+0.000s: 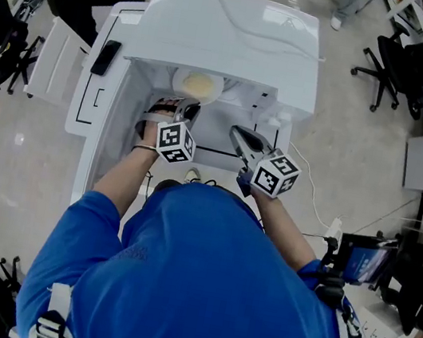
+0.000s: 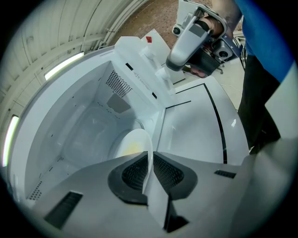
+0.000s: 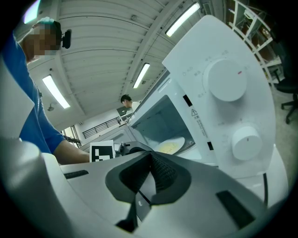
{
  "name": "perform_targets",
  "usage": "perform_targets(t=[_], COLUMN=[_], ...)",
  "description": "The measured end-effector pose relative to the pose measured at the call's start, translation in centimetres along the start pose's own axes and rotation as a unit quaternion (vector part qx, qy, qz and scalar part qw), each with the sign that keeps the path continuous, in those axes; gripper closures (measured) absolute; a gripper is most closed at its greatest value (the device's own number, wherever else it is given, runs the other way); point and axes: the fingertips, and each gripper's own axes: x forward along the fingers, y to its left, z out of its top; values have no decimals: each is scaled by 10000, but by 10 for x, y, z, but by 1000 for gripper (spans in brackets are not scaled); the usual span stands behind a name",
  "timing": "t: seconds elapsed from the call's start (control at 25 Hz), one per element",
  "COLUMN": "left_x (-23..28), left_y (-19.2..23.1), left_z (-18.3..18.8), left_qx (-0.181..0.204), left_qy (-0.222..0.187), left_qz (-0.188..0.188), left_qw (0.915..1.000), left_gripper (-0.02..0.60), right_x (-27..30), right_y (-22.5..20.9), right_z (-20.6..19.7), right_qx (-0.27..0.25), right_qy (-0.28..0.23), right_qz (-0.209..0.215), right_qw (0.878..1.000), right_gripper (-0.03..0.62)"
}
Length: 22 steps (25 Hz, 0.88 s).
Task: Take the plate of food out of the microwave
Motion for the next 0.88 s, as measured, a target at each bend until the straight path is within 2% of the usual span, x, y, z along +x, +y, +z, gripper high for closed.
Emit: perform_targets(t=[0.28, 0.44, 0.56, 0.72, 0.88], left_x=[-5, -10, -15, -22, -30], left_y=[2, 5, 6, 6, 7], left_z=[0, 1, -1, -7, -17], left_qx=[-101, -404, -654, -932, -1504], left_qy=[-150, -260, -320, -331, -363], left_qz=[18, 90, 163, 251, 332], left_qw=[9998, 9988, 9972, 9948, 9874], left_gripper=[540, 540, 540, 540, 540], right_x=[6, 8, 15, 30, 48], right_y=[1, 0, -3, -8, -11], right_z=[-1, -4, -7, -10, -9], right_qx=[39, 169, 527, 1293, 1956], right_qy=[17, 31, -13, -183, -347], right_qz=[-2, 13, 52, 127, 143], right_qw=[10000, 9999, 9986, 9914, 9800], right_gripper=[597, 597, 597, 597, 583])
